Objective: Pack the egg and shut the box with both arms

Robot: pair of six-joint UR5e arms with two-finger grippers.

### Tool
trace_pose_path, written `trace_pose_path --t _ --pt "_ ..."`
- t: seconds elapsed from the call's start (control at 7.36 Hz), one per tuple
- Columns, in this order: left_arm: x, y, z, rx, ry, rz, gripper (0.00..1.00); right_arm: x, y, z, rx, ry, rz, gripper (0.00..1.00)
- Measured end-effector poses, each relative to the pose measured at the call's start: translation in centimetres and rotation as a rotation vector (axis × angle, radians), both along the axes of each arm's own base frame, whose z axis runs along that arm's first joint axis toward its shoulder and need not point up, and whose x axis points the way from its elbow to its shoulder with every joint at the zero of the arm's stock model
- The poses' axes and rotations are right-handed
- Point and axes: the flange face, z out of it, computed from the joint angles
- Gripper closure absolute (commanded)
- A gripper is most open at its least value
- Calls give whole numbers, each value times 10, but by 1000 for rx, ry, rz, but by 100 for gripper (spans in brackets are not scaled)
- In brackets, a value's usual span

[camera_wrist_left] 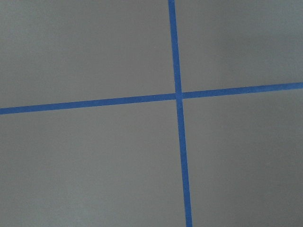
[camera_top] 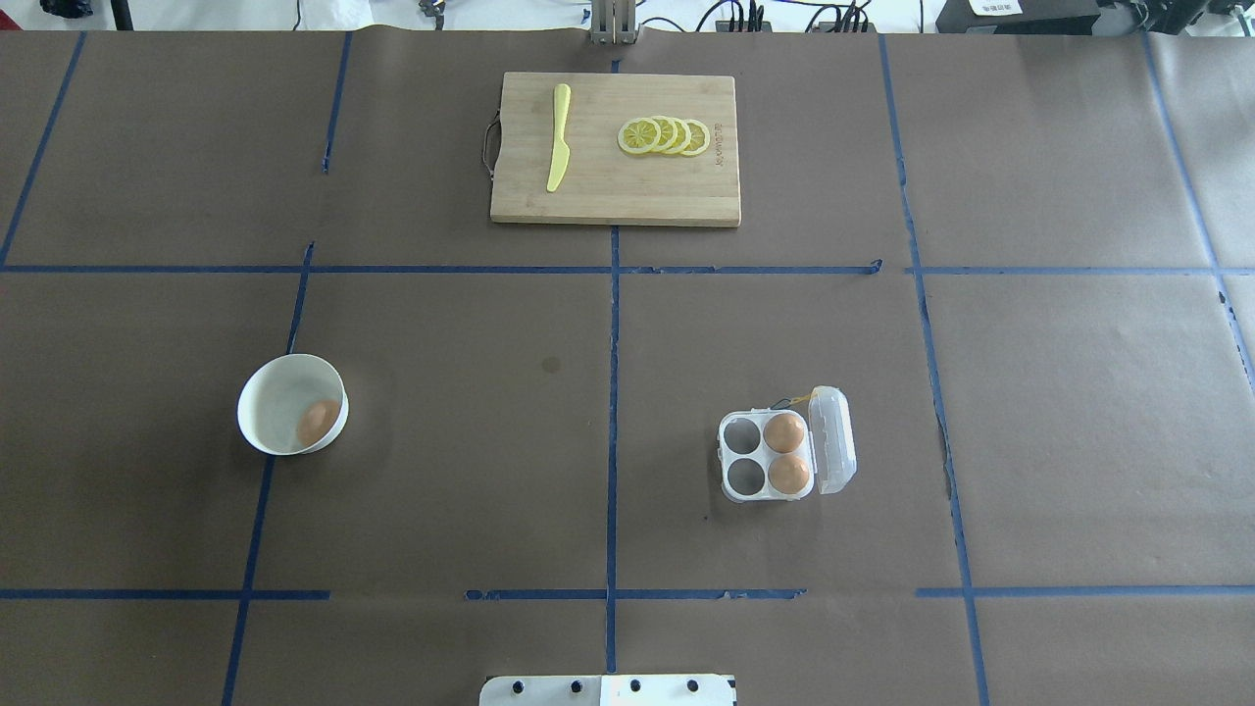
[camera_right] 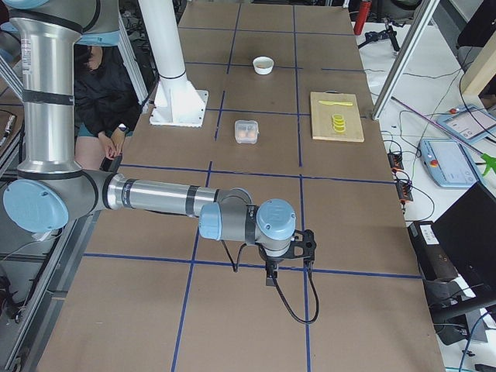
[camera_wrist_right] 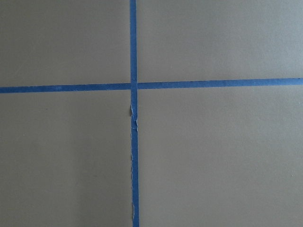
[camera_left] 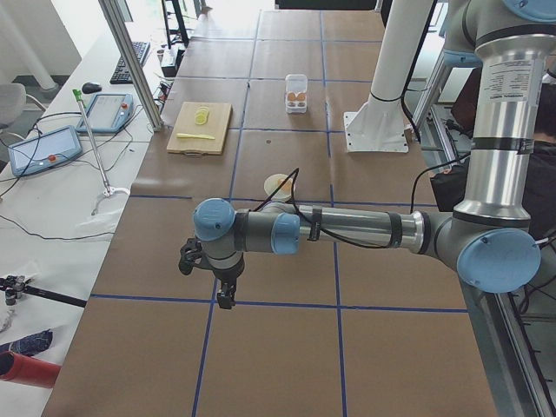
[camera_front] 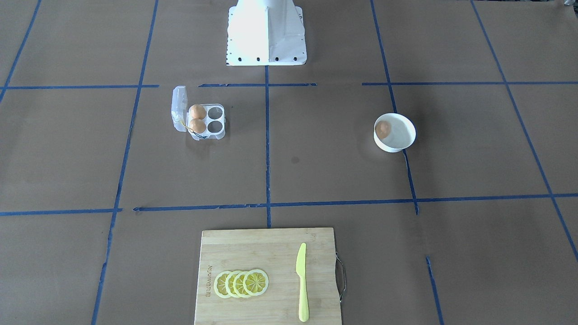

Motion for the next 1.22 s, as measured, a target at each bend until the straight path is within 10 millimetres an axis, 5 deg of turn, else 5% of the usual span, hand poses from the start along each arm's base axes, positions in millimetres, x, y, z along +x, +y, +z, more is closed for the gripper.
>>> trace_pose_path --t 0.27,0.54,0.81,0.95,1.22 --pt "0 -3 -17 33 0 -2 0 0 -1 -3 6 0 1 0" --pt "6 -26 -91 227 8 4 0 0 -2 -5 11 0 1 0" --pt "68 -45 -154 406 98 86 0 0 -2 -4 10 -6 0 0" --pt "101 -44 -173 419 173 123 0 -1 -3 -5 14 -9 0 0" --pt "134 -45 -198 419 300 164 0 -1 -9 -14 35 -13 -2 0"
